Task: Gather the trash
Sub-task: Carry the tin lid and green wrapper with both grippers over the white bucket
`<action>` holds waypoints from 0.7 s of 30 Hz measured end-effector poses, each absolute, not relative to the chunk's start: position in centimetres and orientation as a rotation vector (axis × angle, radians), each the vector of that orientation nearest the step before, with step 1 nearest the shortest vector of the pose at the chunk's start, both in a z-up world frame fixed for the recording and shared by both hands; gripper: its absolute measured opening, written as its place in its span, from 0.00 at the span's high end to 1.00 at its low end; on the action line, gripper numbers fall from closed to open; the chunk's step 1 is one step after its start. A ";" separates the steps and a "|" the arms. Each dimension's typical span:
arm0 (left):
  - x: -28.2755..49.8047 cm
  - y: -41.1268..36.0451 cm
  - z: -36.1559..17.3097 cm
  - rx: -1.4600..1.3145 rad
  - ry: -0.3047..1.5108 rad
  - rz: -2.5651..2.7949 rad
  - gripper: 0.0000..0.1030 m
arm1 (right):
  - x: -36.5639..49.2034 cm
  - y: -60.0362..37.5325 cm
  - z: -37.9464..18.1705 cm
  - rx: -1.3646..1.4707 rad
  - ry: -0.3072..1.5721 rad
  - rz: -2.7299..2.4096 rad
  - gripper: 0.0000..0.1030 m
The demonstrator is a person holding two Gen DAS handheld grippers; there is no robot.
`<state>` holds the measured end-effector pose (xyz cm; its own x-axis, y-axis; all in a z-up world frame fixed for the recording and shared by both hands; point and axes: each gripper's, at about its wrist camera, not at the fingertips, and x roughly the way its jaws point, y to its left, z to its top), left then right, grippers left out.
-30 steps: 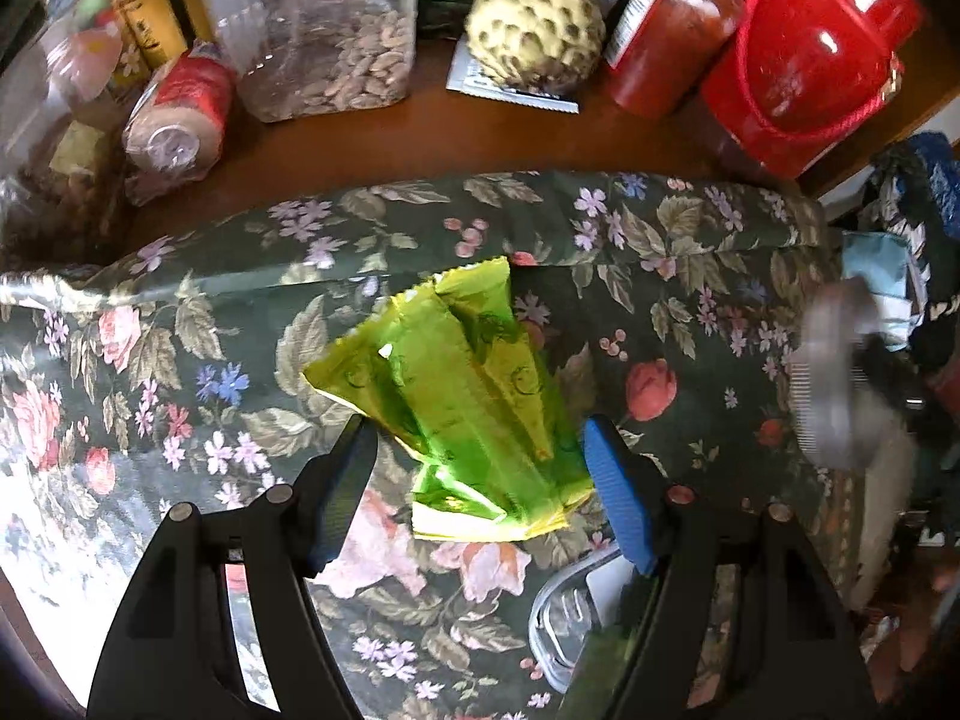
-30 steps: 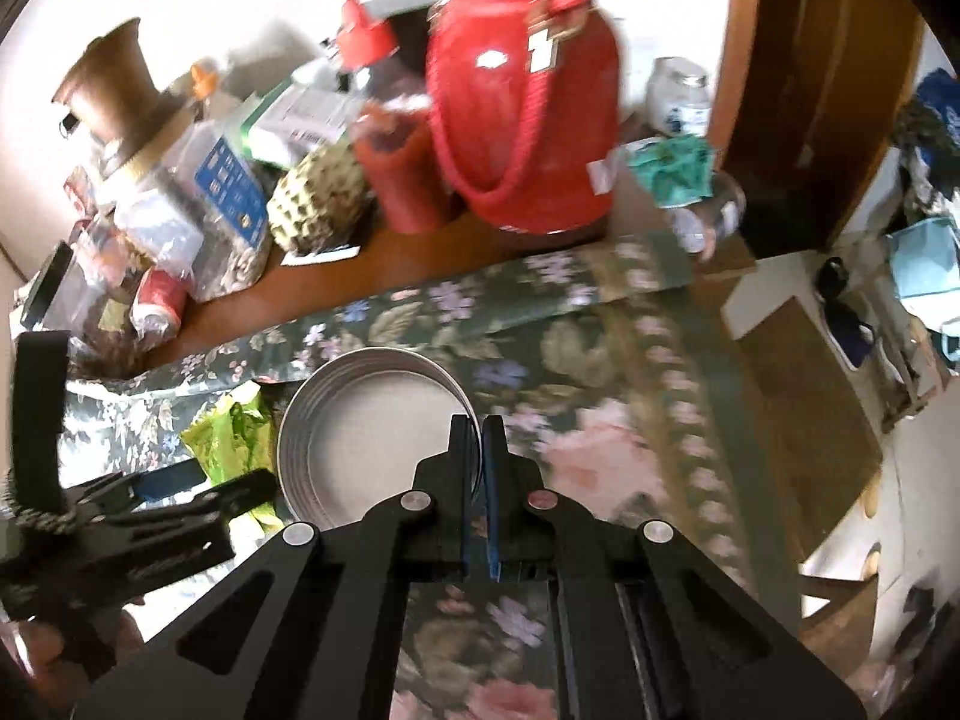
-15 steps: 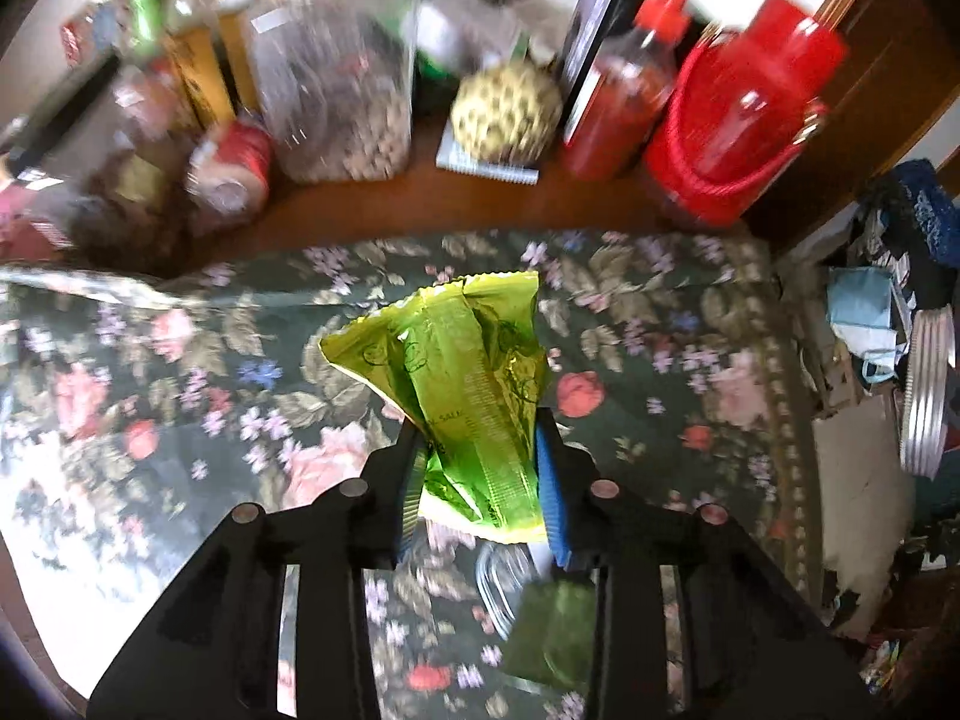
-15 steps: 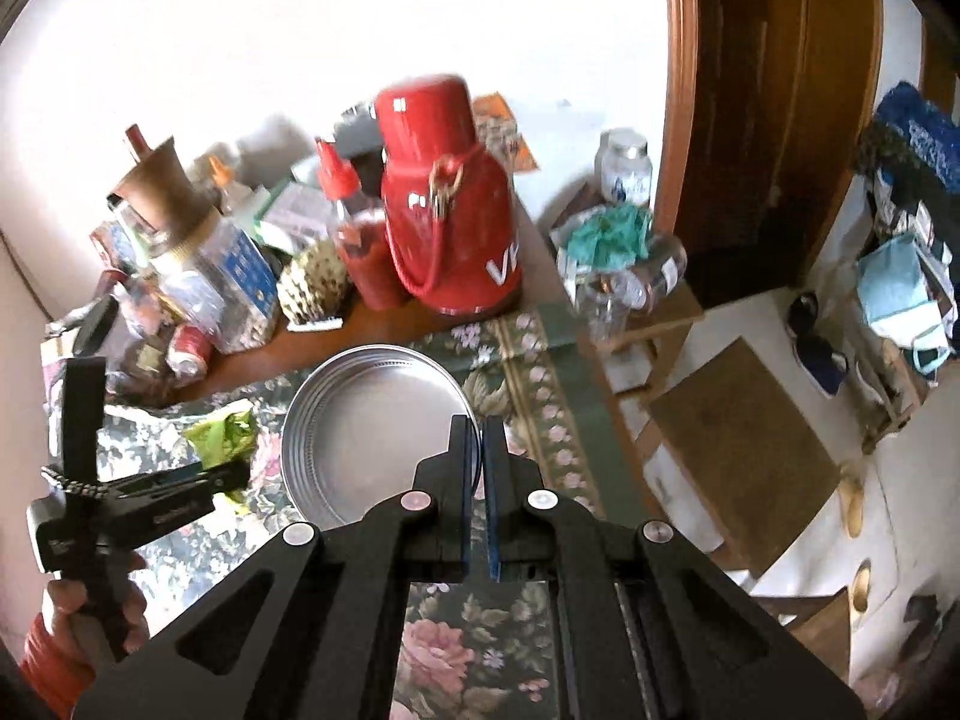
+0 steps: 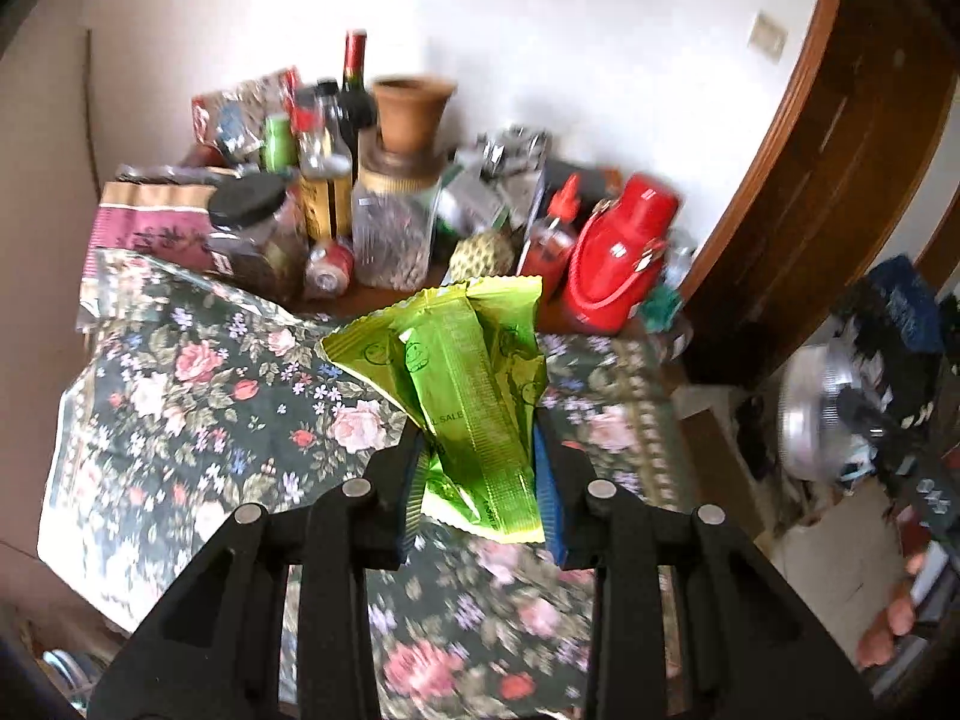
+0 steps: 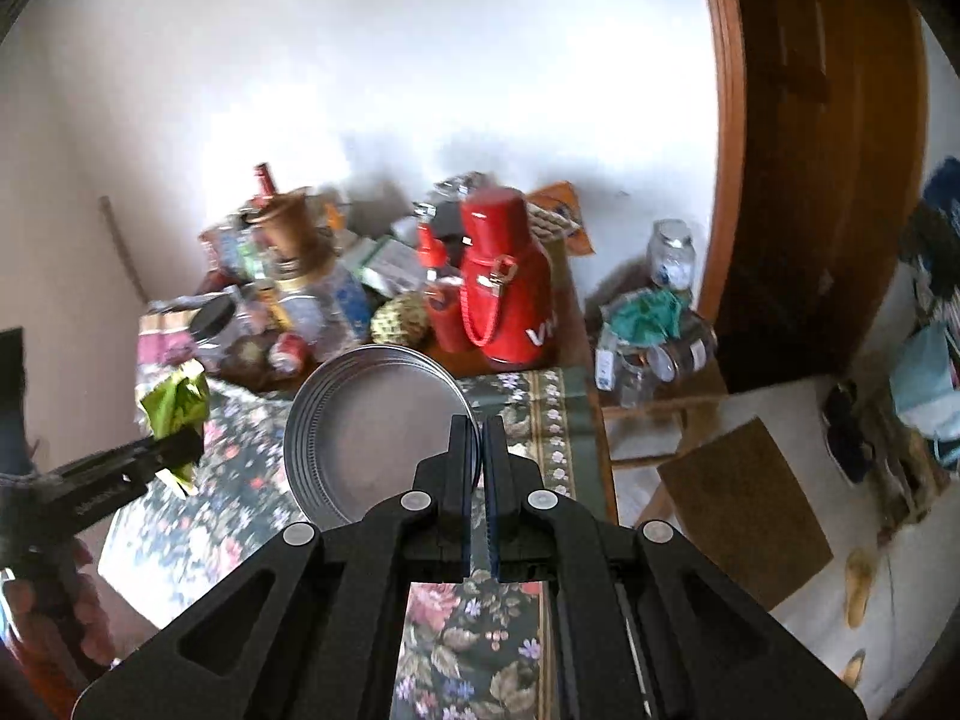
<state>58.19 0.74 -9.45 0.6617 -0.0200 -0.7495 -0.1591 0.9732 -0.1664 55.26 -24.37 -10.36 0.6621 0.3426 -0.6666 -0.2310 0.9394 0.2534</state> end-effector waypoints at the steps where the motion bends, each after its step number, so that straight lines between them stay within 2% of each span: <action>1: 57.2 0.6 -8.7 -0.226 0.830 0.080 0.69 | 54.7 -24.4 -10.0 0.144 0.773 0.343 0.97; 12: 45.1 -0.3 -1.9 -0.187 0.643 0.049 0.69 | 44.9 -23.8 -5.2 0.138 0.634 0.381 0.97; 21: 34.1 1.0 -2.1 -0.116 0.626 -0.023 0.69 | 34.4 -21.3 -4.6 0.155 0.601 0.310 0.97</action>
